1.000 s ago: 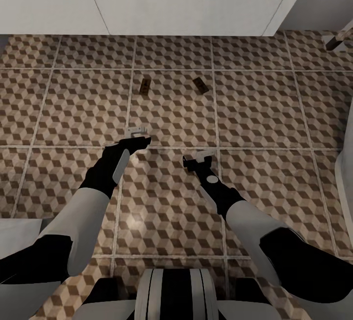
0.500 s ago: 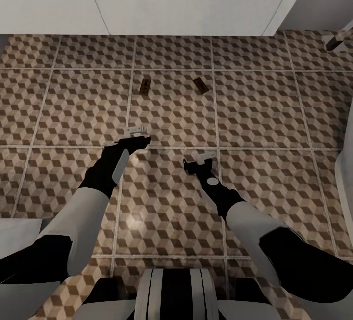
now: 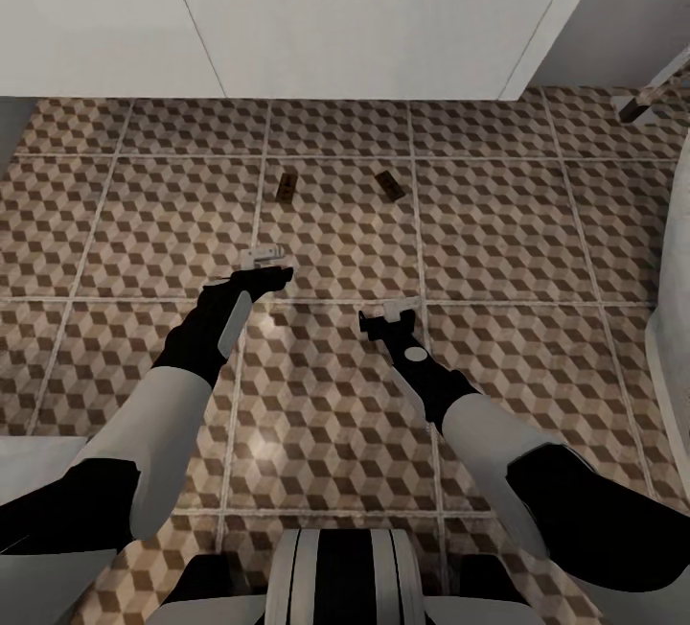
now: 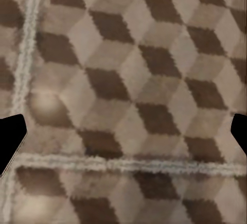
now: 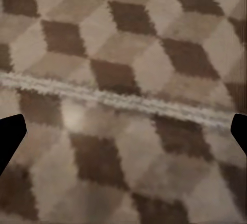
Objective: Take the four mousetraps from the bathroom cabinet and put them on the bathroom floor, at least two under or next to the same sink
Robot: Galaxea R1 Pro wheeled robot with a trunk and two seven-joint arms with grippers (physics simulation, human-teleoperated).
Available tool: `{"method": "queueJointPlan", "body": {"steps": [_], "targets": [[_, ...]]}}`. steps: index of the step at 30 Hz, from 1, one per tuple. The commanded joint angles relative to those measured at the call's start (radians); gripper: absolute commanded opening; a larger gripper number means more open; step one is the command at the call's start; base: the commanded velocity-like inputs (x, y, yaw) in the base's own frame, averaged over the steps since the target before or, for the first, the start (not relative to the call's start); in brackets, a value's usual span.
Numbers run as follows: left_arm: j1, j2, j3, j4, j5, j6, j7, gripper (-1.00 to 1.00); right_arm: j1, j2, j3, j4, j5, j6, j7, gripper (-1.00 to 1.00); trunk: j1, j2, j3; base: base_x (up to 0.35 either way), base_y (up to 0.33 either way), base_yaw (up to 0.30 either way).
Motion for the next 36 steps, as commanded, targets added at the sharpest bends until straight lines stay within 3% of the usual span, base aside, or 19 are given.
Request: {"method": "queueJointPlan", "body": {"steps": [1, 11, 16, 24, 31, 36], "targets": [[0.0, 0.0, -0.002, -0.001, 0.01, 0.005, 0.006, 1.0, -0.001, 0.0, 0.008, 0.002, -0.011, -0.005, -0.006, 1.0, 0.0, 0.0, 0.003, 0.0, 0.0, 0.0], [0.003, 0.001, -0.005, 0.0, 0.01, 0.003, 0.004, 1.0, -0.001, 0.0, 0.008, 0.019, -0.011, -0.009, -0.006, 1.0, -0.005, 0.002, 0.042, 0.0, 0.0, 0.0], [0.011, 0.004, -0.007, 0.005, 0.009, 0.003, 0.004, 1.0, -0.001, 0.0, 0.008, 0.052, -0.01, -0.046, -0.006, 1.0, -0.007, 0.004, 0.061, 0.0, 0.0, 0.0], [0.072, 0.012, -0.008, 0.007, 0.009, 0.0, 0.003, 1.0, -0.001, 0.0, 0.008, 0.127, -0.009, -0.111, -0.006, 1.0, -0.011, 0.005, 0.092, 0.0, 0.0, 0.0], [0.142, 0.02, -0.008, 0.026, 0.007, -0.088, 0.002, 1.0, -0.001, -0.029, 0.008, 0.193, -0.012, -0.168, 0.006, 1.0, -0.014, 0.007, 0.119, 0.0, 0.0, 0.0], [0.179, 0.031, -0.008, 0.085, 0.005, -0.14, 0.002, 1.0, 0.001, -0.063, 0.008, 0.219, -0.012, -0.184, 0.057, 1.0, -0.016, 0.008, 0.139, 0.0, 0.0, 0.0]]}}
